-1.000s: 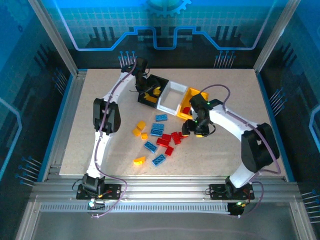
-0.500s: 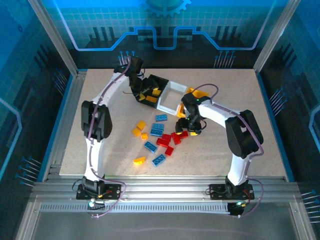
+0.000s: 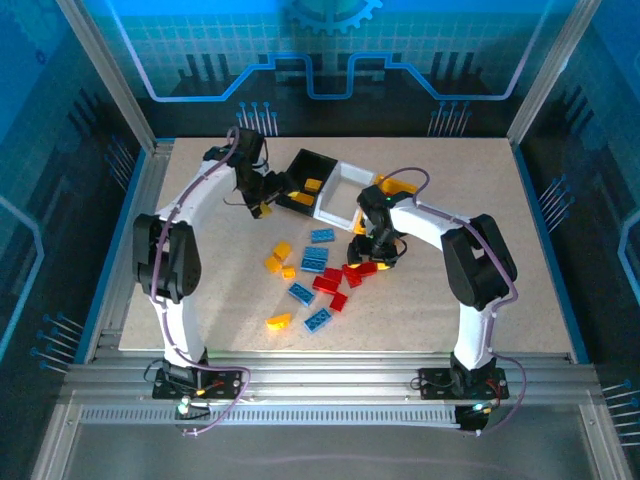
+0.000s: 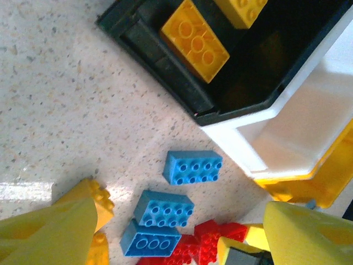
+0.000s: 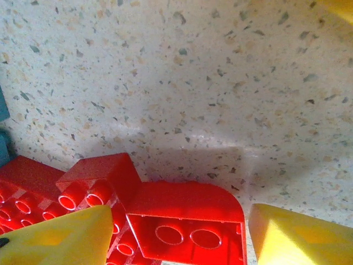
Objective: Sort the legos into containers by color
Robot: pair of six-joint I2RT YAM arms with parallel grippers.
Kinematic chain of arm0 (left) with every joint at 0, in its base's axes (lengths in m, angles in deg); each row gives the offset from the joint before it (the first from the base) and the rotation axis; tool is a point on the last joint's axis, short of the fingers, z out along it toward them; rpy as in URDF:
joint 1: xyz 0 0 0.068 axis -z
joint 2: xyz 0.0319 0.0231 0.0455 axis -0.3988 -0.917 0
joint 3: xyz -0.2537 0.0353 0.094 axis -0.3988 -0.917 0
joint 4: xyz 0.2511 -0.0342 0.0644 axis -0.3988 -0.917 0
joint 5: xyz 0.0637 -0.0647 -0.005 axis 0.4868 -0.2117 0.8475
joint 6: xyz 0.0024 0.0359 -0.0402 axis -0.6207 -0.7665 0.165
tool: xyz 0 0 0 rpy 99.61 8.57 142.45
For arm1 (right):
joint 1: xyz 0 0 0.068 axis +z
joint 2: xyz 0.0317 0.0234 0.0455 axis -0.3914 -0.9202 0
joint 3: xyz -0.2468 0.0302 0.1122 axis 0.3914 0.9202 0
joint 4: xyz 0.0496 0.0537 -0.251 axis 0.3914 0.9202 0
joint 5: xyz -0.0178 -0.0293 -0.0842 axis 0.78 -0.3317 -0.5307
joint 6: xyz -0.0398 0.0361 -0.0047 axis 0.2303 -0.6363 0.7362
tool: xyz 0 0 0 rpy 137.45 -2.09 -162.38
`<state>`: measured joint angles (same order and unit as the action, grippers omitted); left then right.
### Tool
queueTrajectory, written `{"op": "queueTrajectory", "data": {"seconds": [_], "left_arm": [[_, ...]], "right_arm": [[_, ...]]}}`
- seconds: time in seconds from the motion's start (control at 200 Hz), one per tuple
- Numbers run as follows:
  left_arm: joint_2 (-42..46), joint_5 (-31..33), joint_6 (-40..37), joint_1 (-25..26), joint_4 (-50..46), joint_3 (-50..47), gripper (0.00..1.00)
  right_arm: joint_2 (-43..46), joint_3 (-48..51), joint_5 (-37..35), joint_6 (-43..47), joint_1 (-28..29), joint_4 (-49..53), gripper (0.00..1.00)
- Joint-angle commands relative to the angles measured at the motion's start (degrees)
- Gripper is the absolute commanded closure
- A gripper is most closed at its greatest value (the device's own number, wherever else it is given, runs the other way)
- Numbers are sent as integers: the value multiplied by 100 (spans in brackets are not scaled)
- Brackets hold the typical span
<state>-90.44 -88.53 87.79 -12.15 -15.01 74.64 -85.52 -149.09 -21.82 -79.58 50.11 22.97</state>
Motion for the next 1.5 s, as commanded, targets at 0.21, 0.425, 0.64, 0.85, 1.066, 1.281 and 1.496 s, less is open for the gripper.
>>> {"op": "queueTrajectory", "data": {"seconds": [0.21, 0.425, 0.64, 0.85, 1.066, 1.281, 1.496], "left_arm": [[500, -233, -279, -54, 81, -468, 20], [573, -286, -338, -98, 116, -646, 20], [595, -331, -349, -101, 182, -800, 19], [619, -340, -381, -107, 159, -879, 19], [772, -313, -454, -167, 147, -1052, 19], [943, -322, -482, -255, 195, -1358, 18], [1201, -318, -508, -341, 187, -1673, 18]], "right_arm": [[18, 207, -414, -158, -24, 24, 38], [576, 795, -521, -250, -123, 53, 38], [1101, 1176, -577, -266, -202, 96, 37], [908, 820, -345, -185, -163, 113, 32], [1124, 706, -278, -18, 289, 210, 30], [922, 774, -546, 99, 544, 314, 31], [503, 653, -805, 235, 726, 191, 35]]}}
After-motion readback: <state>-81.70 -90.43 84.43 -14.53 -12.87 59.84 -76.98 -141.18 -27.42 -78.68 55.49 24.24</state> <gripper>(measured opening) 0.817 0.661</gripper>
